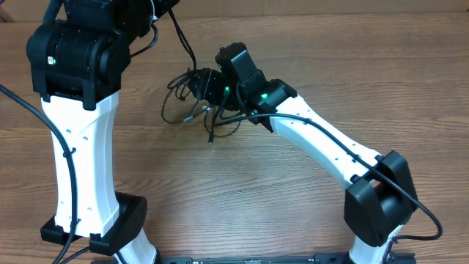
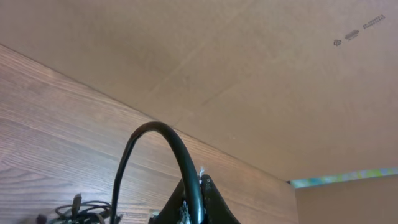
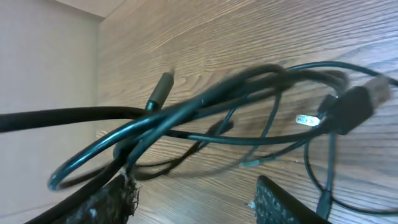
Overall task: Untangle cables
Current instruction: 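Pull the left gripper up and left, drawing one cable out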
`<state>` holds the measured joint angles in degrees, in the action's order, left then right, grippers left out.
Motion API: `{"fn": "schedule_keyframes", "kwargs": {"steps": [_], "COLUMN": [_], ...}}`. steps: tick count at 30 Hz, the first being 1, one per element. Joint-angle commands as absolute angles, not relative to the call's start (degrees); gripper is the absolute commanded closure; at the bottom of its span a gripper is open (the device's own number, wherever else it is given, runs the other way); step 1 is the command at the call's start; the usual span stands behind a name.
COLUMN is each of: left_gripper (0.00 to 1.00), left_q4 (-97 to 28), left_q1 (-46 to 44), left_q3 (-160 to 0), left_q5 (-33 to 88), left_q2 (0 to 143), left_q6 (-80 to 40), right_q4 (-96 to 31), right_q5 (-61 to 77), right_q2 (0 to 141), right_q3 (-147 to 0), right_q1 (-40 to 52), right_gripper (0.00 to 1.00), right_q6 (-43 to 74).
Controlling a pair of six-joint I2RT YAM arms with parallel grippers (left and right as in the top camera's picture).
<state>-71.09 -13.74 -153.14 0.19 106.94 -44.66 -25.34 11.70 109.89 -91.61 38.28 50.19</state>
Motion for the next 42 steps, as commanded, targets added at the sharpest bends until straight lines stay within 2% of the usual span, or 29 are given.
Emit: {"fn": "schedule_keyframes", "kwargs": {"steps": [1,7,10,15,20,22,25,29,34,37,42], "left_gripper": [0.96,0.96,0.96,0.96,0.96,0.96,0.96,0.96,0.96,0.96,0.96], "left_q4": [-70.50,-70.83,-70.81,-69.71,-69.71,-69.58,-68.49,-68.51,-67.51,-63.86,-56.49], "left_q1": [-13.52,-13.52,-13.54,-13.50,-11.64,-10.26,-6.94,-0.64,4.71,7.86,9.98], "left_q3": [-153.93,-153.91,-153.93,-153.93,-153.93,-153.93,-153.93,-153.93,-153.93,-153.93,-153.93], "left_q5": [1.39,1.56,1.83,4.86,0.38,-2.35,-5.06,0.93,8.10,13.06,20.86], "left_q2": [104.86,104.88,104.88,104.66,102.91,101.91,100.38,99.96,99.96,99.94,99.92], "left_q6": [-43.72,-46.78,-48.53,-48.49,-48.45,-48.40,-40.36,-31.94,-28.75,-27.62,-28.93], "right_q4": [-21.54,-17.37,-17.37,-17.65,-26.44,-31.92,-42.19,-50.33,-54.83,-56.82,-57.80], "right_q5": [15.66,18.48,13.23,5.50,3.60,3.31,2.96,1.54,1.54,1.54,1.76], "right_q2": [109.95,109.95,110.28,112.62,113.82,113.91,113.91,113.91,113.91,113.93,113.97], "right_q3": [-92.60,-92.60,-92.60,-92.60,-92.60,-92.60,-92.60,-92.60,-92.60,-92.60,-92.60], "right_q1": [38.24,38.24,38.24,38.24,37.32,36.42,34.04,28.29,22.37,17.82,13.32], "right_gripper": [0.34,0.34,0.34,0.34,0.38,0.41,0.42,0.34,0.34,0.25,0.25], "right_q6": [50.61,52.95,57.56,58.72,57.47,53.43,47.18,41.39,37.60,35.40,32.58]}}
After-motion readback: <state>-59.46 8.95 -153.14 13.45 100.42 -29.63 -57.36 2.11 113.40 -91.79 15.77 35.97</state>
